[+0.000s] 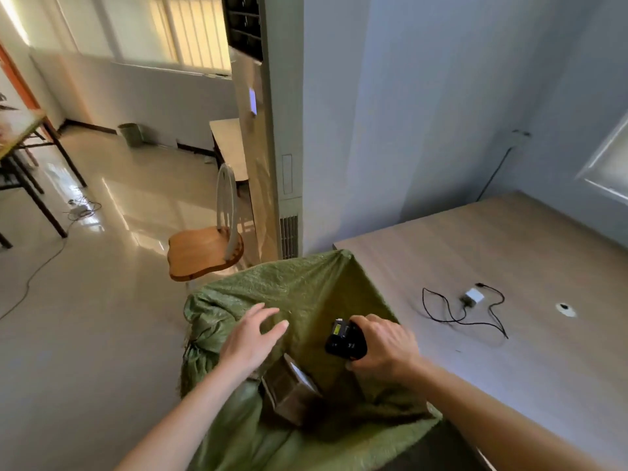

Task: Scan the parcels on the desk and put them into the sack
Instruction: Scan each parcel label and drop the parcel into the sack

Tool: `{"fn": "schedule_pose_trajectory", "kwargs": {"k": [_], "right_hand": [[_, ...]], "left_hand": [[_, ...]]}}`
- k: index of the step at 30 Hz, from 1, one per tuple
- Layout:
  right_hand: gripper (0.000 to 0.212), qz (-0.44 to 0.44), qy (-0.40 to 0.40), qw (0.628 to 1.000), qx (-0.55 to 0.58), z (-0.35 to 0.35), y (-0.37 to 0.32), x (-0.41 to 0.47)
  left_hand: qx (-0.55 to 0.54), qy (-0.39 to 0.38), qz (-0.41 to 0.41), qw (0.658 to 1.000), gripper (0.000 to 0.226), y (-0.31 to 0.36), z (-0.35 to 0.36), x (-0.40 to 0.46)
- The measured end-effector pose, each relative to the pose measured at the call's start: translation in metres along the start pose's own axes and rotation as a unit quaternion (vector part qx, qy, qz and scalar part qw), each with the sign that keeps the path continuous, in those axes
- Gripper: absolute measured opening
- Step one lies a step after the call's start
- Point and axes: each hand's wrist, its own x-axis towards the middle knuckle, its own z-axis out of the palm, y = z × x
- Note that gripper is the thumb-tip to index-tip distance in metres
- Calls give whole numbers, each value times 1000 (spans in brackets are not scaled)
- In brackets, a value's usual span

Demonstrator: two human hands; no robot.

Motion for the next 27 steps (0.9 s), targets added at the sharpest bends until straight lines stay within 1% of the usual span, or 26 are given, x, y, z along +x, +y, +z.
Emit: {"fn": "schedule_pose_trajectory", "kwargs": {"k": [3,5,10,14,16,18,21,25,27], "right_hand": [[67,40,43,998,-9,-46,15,-46],[62,73,72,995,-18,-74,28,-84],[71,186,143,972,-9,-127,65,-205],[76,284,193,939,7,-151,103,-319],[75,329,212,920,22,-156,124,-382],[73,374,228,898,31,-159,145,-449],[70,445,250,859,41,-157,177,-553],[63,537,258,801,57,-139,212,-691],[64,576,256,774,57,-125,225,-758]], "left_hand": [[45,-23,67,996,58,55,-11,-8],[44,-41,122,991,65,94,-11,-22],[56,-82,240,966,74,196,11,-80],[76,-109,330,935,76,272,47,-143],[76,-133,368,917,75,314,71,-174],[62,-158,404,899,67,359,101,-216],[42,-206,472,856,58,421,157,-295],[60,-257,545,796,64,483,244,-408],[64,-282,574,766,67,506,289,-467]]}}
